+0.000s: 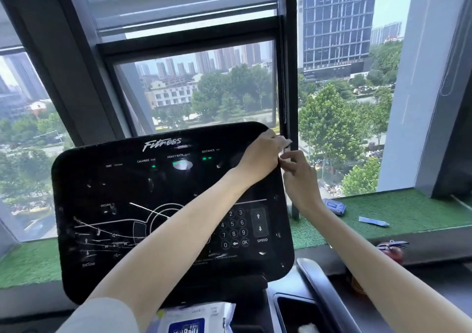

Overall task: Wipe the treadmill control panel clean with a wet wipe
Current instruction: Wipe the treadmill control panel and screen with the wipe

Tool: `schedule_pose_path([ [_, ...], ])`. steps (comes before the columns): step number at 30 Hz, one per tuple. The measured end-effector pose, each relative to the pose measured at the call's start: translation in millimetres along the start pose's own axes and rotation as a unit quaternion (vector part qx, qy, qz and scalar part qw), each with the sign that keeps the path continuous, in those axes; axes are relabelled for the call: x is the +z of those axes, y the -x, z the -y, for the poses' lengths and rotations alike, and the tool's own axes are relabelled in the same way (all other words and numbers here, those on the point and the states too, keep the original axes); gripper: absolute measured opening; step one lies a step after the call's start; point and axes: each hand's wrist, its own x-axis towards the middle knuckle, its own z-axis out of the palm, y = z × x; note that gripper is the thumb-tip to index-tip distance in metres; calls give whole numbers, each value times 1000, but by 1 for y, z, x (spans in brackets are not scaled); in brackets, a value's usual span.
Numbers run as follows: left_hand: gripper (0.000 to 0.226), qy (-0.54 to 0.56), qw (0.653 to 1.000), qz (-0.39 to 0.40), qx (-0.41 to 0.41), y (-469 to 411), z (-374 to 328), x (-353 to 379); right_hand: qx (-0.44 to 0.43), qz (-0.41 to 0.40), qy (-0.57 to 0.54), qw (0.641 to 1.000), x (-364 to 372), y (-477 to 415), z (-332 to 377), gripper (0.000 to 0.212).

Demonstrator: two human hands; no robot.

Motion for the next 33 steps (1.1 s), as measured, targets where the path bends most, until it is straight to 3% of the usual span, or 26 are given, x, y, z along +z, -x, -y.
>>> schedule_pose_path([
  [2,20,79,996,43,7,7,-7,-7,3,-5,-4,1000,-1,3,-1,36],
  [4,26,163,983,-65,-54,13,-3,-22,3,4,-7,1000,0,7,-1,36],
  [7,37,176,924,-288,-178,23,24,-50,-14,24,9,1000,5,11,1,38],
  [10,23,113,885,-366,-265,26,55,-65,-46,33,60,997,10,9,-1,42],
  [12,20,71,892,-338,-290,26,60,-58,-46,34,78,995,12,9,-3,41],
  [14,26,18,918,-297,-263,25,51,-42,-50,31,90,994,13,9,-4,41],
  [17,39,-15,973,-191,-128,17,25,-20,-50,19,65,996,9,8,-4,41],
  [20,32,18,1000,2,12,12,6,-14,-64,23,61,996,3,12,-6,46],
  [21,27,46,999,16,22,11,6,-18,-79,32,83,993,2,16,-8,47],
  [24,23,78,982,-163,-62,2,20,-42,-120,57,150,980,2,28,-20,46],
  [26,24,33,975,-202,-91,-4,31,-47,-137,62,197,969,3,34,-24,51],
  [30,28,-25,998,-42,25,15,20,-9,-157,74,247,953,8,38,-31,60],
  [33,39,-67,989,55,121,31,18,2,-181,78,267,943,8,39,-36,63],
])
